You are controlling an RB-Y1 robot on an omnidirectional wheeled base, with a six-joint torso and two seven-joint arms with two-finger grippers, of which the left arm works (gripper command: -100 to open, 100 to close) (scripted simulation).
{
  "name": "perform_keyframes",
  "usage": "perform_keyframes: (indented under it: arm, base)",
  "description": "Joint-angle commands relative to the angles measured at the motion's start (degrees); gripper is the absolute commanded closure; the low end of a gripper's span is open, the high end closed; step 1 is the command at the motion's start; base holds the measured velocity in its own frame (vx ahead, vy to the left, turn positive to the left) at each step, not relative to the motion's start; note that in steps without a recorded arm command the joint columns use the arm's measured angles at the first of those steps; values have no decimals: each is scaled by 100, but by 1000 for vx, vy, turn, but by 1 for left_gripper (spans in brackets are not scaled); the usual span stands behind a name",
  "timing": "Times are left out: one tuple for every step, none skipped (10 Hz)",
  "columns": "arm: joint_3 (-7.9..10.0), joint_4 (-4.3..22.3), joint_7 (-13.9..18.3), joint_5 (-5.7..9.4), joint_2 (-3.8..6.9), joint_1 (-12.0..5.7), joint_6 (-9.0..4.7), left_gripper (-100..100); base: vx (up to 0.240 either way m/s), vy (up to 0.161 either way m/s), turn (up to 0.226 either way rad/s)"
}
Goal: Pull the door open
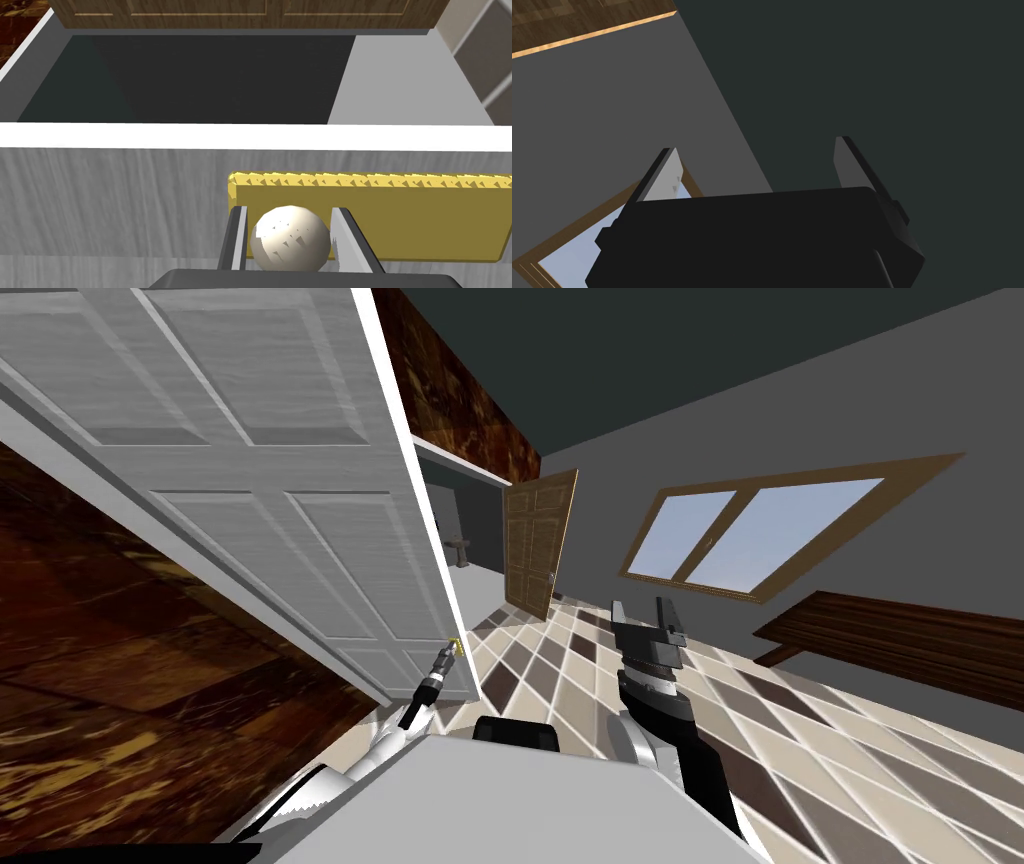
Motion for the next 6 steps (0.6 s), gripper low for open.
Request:
perform_keyframes:
  arm:
    - [-16, -25, 9, -12, -1, -1, -6, 100]
    - [-19, -27, 12, -14, -1, -2, -7, 100]
    - [-23, -42, 8, -15, -8, 6, 13, 100]
    - [-124, -46, 109, -47, 74, 92, -99, 100]
    - [-150, -50, 140, -54, 104, 116, -135, 100]
    - [-210, -60, 209, -71, 170, 169, -216, 100]
  base:
    - [-181, 55, -83]
    - [-168, 77, -61]
    - [-74, 33, -31]
    - [-131, 15, -106]
    - [-191, 36, -87]
    - [-177, 52, -91]
